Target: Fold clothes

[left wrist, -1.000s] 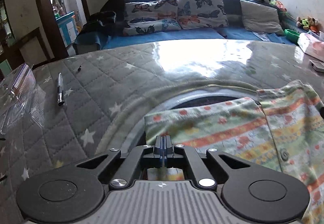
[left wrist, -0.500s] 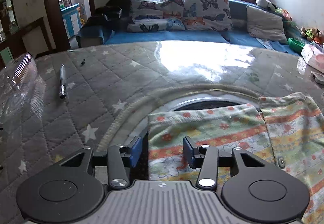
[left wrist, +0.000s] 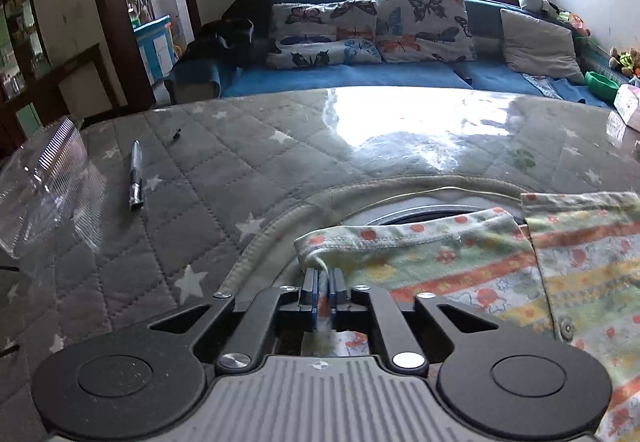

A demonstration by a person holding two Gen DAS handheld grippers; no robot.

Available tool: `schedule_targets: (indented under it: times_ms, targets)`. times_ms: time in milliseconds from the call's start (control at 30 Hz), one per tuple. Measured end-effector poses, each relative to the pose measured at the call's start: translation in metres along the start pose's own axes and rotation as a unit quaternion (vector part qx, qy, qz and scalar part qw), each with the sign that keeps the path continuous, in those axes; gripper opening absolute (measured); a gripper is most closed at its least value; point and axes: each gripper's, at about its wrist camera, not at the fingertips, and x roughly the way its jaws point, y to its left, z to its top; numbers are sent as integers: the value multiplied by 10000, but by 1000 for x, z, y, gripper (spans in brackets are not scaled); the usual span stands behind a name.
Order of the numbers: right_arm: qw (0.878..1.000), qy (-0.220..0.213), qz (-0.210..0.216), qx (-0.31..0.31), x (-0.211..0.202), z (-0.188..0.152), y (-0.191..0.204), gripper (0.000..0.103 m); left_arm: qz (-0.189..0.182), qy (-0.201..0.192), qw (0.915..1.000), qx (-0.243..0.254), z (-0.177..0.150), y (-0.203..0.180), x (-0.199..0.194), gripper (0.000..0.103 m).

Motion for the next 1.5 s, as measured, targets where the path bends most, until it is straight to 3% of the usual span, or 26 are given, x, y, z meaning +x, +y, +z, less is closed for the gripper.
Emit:
schedule_targets:
  times_ms: [100, 133, 167, 300, 333, 367, 500, 733, 1000, 1233, 1367, 1500]
  targets:
    - [9997, 108, -164, 164, -7, -19, -15, 77, -64, -59, 10000, -4, -5, -2, -15, 23]
    - [9994, 129, -211, 238, -9, -25, -22, 77, -125, -83, 9999, -8, -8, -3, -22, 35]
    - [9992, 111, -239, 303, -11, -30, -27, 78, -186, -107, 9998, -13, -11, -5, -29, 53]
    - [9981, 32, -389, 469, -22, -42, -42, 81, -573, -261, 9979, 154, -26, -17, -62, 68]
    - [9977, 24, -432, 513, -24, -44, -45, 82, -668, -286, 9972, 191, -31, -20, -71, 81]
    - [9973, 13, -467, 561, -26, -47, -49, 83, -776, -321, 9962, 222, -36, -22, -79, 89]
    - [9954, -62, -491, 822, -32, -50, -64, 83, -1056, -384, 9931, 345, -59, -27, -104, 92]
    - [9942, -305, -451, 929, -29, -40, -61, 93, -1105, -574, 9918, -270, -89, 4, -132, 99]
    - [9933, -278, -649, 914, -13, -46, -53, 103, -1065, -313, 9920, -602, -113, 41, -134, 98]
    - [9933, -331, -842, 718, -9, -49, -45, 103, -1564, -204, 9859, -564, -121, 43, -138, 92]
    - [9932, -365, -822, 736, -9, -50, -46, 103, -1357, 30, 9887, -639, -123, 46, -125, 92]
    - [9933, -371, -824, 726, -9, -50, -46, 103, -697, -127, 9950, -707, -121, 57, -123, 92]
